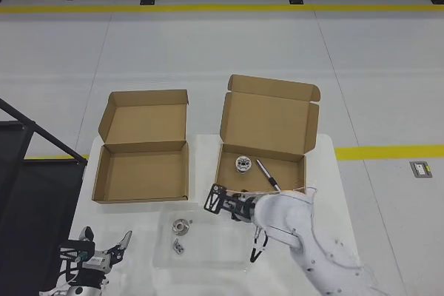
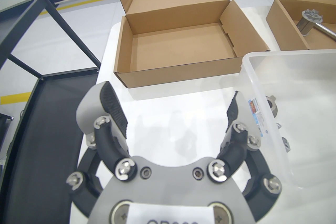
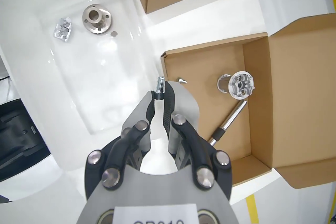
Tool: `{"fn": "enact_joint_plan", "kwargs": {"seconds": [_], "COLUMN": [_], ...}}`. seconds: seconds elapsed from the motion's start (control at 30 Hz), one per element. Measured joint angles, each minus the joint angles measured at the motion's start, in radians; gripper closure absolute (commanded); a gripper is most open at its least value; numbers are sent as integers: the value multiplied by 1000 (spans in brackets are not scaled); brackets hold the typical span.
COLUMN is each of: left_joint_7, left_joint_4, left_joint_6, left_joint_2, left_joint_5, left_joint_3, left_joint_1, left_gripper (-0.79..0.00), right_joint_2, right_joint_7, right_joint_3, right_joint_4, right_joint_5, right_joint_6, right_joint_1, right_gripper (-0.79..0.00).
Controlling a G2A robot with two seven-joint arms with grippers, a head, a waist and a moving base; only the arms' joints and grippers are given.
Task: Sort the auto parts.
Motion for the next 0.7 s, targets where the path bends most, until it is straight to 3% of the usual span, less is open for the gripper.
{"fn": "enact_joint_plan", "kwargs": {"seconds": [0.3, 0.7], "left_joint_7": [0, 0], "left_joint_4": [0, 0], "left_joint_6": [0, 0], "left_joint_2": [0, 0], "left_joint_5": [0, 0], "left_joint_3": [0, 0], "left_joint_1": [0, 0], "left_gripper": [-785, -785], "right_joint_2": [-21, -72], "right_joint_7": [-161, -288], "right_joint_3": [-19, -88], "right_joint_4": [289, 709], "right_joint_5": [-38, 10], "right_joint_6": [70, 118], "right_joint_1": [138, 292], "right_gripper": [0, 0]}}
